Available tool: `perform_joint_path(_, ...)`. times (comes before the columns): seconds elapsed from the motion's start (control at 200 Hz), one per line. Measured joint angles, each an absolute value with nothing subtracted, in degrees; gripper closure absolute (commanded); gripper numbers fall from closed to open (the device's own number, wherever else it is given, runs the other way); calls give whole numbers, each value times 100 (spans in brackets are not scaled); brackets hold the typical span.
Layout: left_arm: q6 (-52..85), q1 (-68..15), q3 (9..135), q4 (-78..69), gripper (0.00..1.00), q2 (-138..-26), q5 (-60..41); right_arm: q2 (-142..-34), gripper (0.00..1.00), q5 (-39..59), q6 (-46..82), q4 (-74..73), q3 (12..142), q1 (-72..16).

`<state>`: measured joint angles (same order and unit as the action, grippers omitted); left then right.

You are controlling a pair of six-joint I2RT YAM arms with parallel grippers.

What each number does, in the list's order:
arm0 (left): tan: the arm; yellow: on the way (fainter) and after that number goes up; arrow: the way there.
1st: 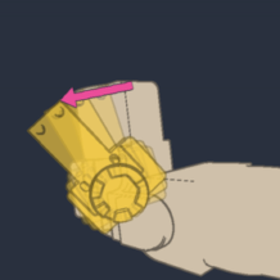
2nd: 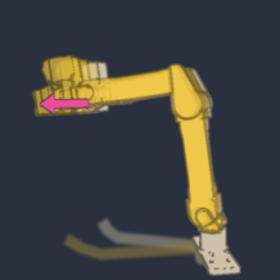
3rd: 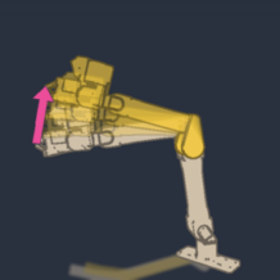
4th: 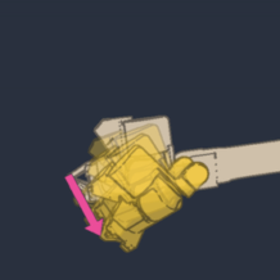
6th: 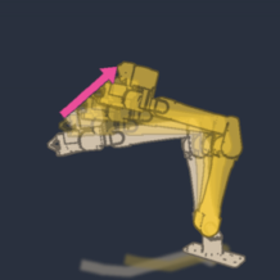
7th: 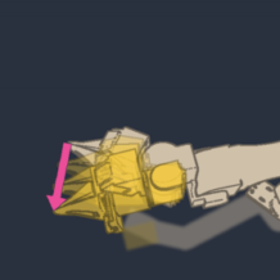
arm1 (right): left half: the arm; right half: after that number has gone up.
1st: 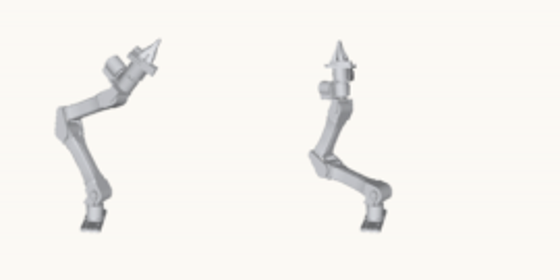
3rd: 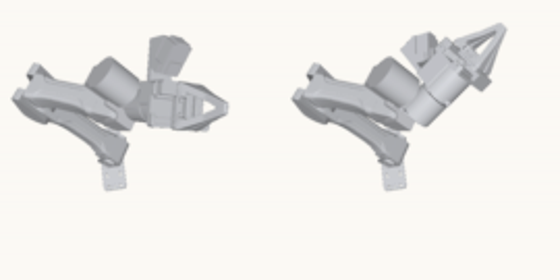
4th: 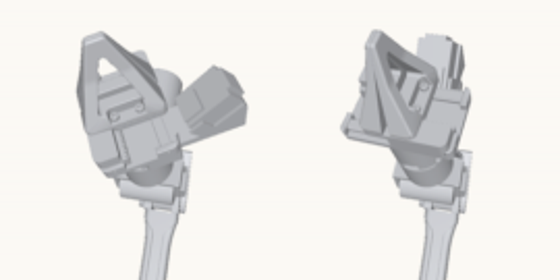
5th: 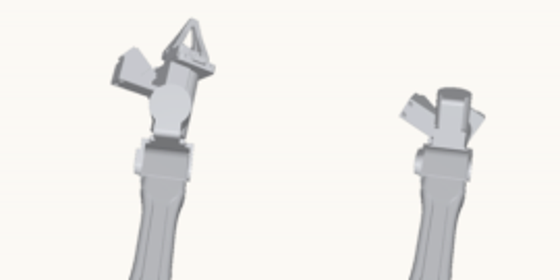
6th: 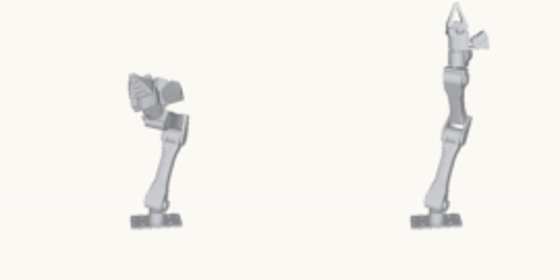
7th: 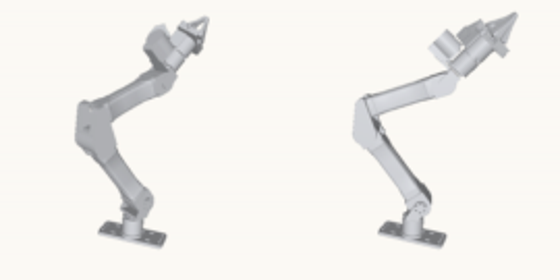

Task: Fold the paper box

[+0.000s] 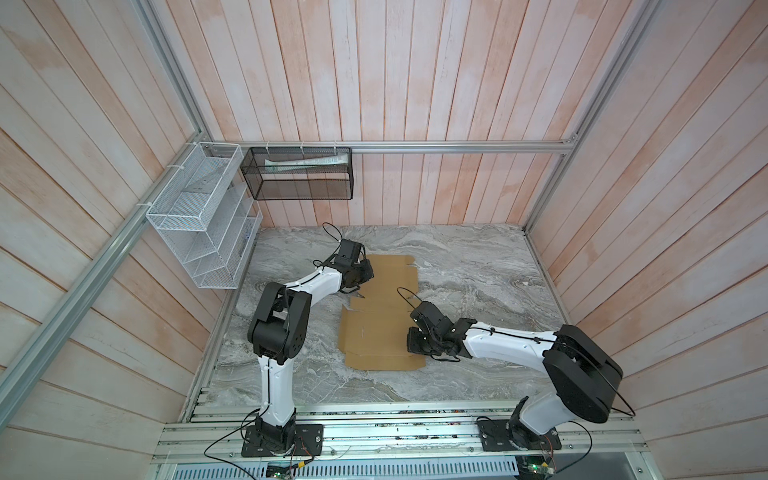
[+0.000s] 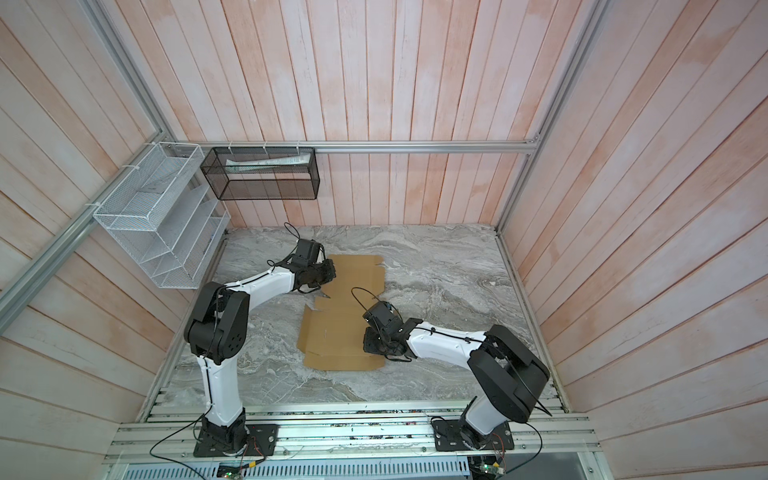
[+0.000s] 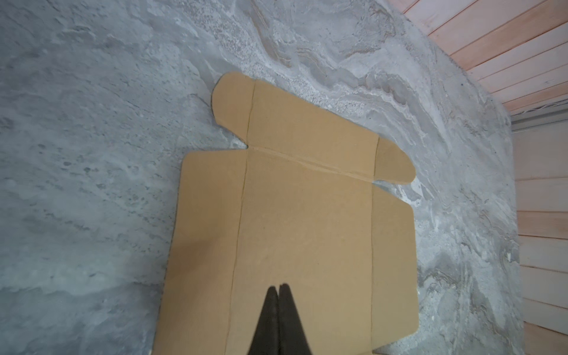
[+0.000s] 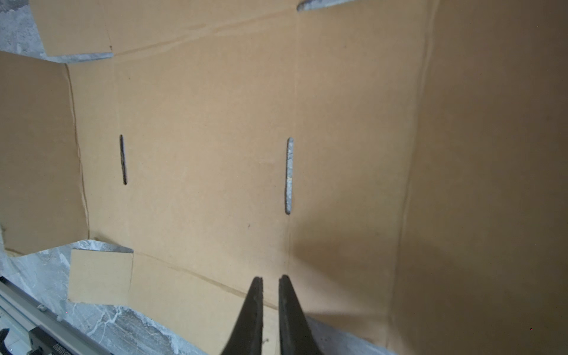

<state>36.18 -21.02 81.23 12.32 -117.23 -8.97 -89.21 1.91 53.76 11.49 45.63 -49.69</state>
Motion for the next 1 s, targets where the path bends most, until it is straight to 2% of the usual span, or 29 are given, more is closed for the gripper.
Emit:
perform_joint_path(0.14,3614,-2102,8154,1299,100,-11937,-899,-8906,88,143,5492,1063,4482,-4932)
perform_joint_path(0.265,3616,-2093,8119,1330,100,-11979,-897,-8906,93,134,5513,1007,4414,-4768)
perform_joint_path(0.62,3642,-1949,7505,1055,100,-11810,-899,-9161,99,309,4936,827,4327,-3872)
perform_joint_path(0.995,3935,-1861,5935,401,100,-10842,-1201,-10626,100,650,3625,523,5883,-2823)
